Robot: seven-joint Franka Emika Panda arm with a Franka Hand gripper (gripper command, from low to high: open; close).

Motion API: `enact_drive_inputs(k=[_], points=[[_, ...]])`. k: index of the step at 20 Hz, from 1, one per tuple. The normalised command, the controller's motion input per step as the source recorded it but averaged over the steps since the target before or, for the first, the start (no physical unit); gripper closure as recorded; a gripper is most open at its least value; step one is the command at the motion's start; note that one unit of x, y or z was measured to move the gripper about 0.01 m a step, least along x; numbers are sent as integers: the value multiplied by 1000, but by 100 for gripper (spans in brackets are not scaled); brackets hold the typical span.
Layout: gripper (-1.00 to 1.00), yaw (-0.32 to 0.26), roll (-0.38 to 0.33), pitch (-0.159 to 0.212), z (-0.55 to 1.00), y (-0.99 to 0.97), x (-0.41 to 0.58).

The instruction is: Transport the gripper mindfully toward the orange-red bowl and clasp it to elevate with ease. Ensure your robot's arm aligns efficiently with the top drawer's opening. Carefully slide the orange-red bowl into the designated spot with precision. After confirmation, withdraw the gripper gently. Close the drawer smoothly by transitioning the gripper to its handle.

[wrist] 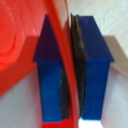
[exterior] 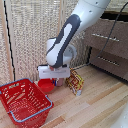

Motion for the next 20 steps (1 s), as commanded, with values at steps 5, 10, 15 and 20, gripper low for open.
enact_drive_inputs(k=[5, 10, 15, 20], points=[[100, 0, -10, 104, 690, 0, 293], [100, 0, -34, 74, 650, 0, 283], [100, 0, -34, 28, 594, -6, 297], [100, -1, -22, 18, 616, -51, 330]])
